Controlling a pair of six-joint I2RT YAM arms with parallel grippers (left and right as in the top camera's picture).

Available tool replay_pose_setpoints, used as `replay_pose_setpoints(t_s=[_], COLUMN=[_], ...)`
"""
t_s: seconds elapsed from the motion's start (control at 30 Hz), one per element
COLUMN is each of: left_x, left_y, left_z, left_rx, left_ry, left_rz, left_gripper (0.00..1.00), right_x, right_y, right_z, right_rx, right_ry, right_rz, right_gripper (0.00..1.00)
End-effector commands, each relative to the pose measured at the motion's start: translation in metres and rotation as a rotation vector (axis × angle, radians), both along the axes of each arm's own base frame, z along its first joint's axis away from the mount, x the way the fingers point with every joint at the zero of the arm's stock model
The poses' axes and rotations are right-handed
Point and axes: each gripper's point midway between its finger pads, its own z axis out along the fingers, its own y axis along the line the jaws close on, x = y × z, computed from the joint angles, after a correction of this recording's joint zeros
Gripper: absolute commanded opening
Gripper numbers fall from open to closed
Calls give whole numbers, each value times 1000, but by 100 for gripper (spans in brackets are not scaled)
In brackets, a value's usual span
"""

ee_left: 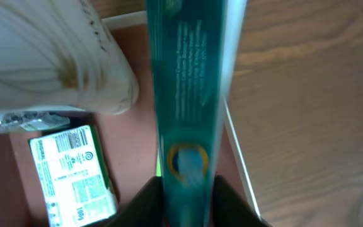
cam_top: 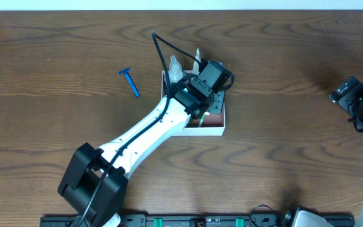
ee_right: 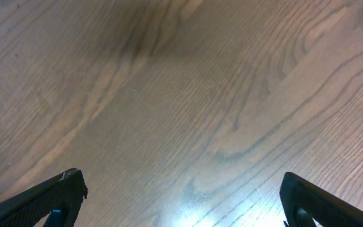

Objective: Pack container
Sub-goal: 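Carry the toothpaste tube right and lower it into the box, then release the tube and move the left gripper back left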

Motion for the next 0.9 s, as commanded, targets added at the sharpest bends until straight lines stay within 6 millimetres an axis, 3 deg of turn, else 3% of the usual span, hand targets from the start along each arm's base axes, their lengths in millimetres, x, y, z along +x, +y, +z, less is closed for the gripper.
replay_pose_setpoints(t_s=[0.0,0.13,0.27,0.4,0.53,0.6,0.7,0.87], left_x=[10,10,4,-5,-18,-21,-18,0], left_y=[0,-2,-9,-8,8,27,71,138], left_z=[10,20,41,85,139,158,175,171], left_rx=[-7,-29,-95,-170,-217,-196,-89,40], left_ry=[-46,-63,-70,-133,-237,-296,-381,-389], left_rz=[31,27,-6,-29,-46,3,135,317], left_gripper=[38,45,46,46,46,46,46,48], right_x=[-1,-1,-1,-1,-1,-1,-1,-1], right_y=[-3,-3,-3,-3,-3,-3,-3,-3], right_z=[0,0,0,0,0,0,0,0], right_rx=[3,3,3,3,3,3,3,3], right_ry=[-3,-3,-3,-3,-3,-3,-3,-3], right_rz=[-23,-23,-23,-23,-23,-23,-23,-23], right_gripper=[99,99,99,99,99,99,99,99])
